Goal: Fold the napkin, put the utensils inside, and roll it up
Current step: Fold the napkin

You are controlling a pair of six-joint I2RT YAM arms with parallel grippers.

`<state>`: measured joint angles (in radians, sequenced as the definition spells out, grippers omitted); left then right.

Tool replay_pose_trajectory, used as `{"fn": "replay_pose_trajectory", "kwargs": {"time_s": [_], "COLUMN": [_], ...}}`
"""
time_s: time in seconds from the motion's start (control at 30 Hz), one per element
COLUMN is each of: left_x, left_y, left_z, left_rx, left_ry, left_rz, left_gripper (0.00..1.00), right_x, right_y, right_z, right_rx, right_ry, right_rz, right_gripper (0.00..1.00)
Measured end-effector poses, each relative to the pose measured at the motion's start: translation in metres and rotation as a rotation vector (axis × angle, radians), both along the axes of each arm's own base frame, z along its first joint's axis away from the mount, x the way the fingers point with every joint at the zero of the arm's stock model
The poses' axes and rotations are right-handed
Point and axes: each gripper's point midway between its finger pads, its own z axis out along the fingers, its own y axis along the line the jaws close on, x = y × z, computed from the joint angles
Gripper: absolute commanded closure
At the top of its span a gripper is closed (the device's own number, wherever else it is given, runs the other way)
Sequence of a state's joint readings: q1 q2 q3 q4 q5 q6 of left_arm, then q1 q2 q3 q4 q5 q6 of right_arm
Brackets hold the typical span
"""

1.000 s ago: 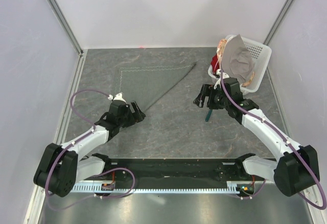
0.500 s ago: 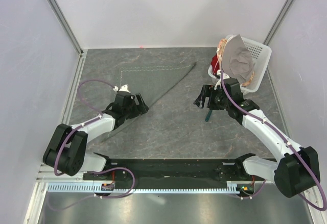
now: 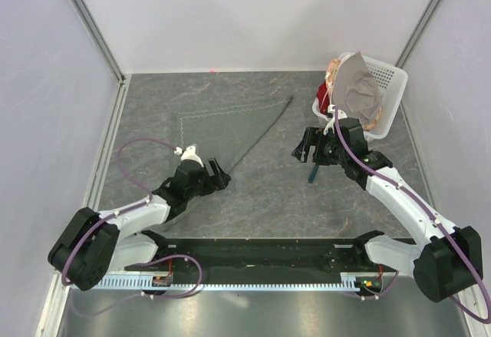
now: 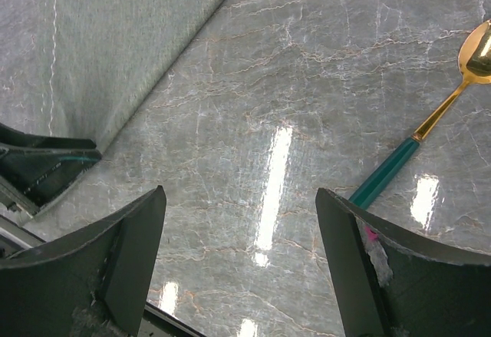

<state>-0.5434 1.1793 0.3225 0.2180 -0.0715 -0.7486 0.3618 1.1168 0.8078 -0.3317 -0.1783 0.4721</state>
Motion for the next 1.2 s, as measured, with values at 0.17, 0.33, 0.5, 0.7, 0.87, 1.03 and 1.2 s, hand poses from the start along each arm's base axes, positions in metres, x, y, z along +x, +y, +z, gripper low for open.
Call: {"fn": "replay_pose_trajectory", "kwargs": {"time_s": [0.17,0.33,0.5,0.7,0.87,1.03,1.2], "left_x": [-0.012,-0.015,0.052,0.185,0.232,0.252,0.258], "left_y": [-0.011,-0.012,-0.014,0.067,0.112,0.134,0.159], "left_z": [0.0,0.012,0.101,0.14,0.08,0.038,0.025], "left_rx": [-0.011,0.042,0.065,0.202,0.349,0.418,0.432], "left_ry": [0.008,0.057,-0.101,-0.14,0.041,0.162,0.203], "left_rz": [-0.028,-0.049,-0.047,0.139,0.156,0.123,0.131], "left_gripper": [0.07,0.0,0.09,0.42,0.5,0.52,0.55], "right_x": [-0.001,-0.002,-0.001,0.008,0.013,0.016,0.015], "right_y": [-0.001,-0.002,-0.007,-0.008,-0.007,-0.007,-0.007], "right_z": [0.001,-0.001,-0.004,-0.007,-0.009,-0.01,-0.011], "right_rx": [-0.001,-0.006,-0.029,-0.051,-0.063,-0.071,-0.075], "right_ry": [0.0,0.007,0.016,0.025,0.032,0.038,0.04], "right_rz": [0.0,-0.003,-0.027,-0.042,-0.045,-0.041,-0.039], "right_gripper": [0.12,0.12,0.12,0.12,0.12,0.12,0.12]}}
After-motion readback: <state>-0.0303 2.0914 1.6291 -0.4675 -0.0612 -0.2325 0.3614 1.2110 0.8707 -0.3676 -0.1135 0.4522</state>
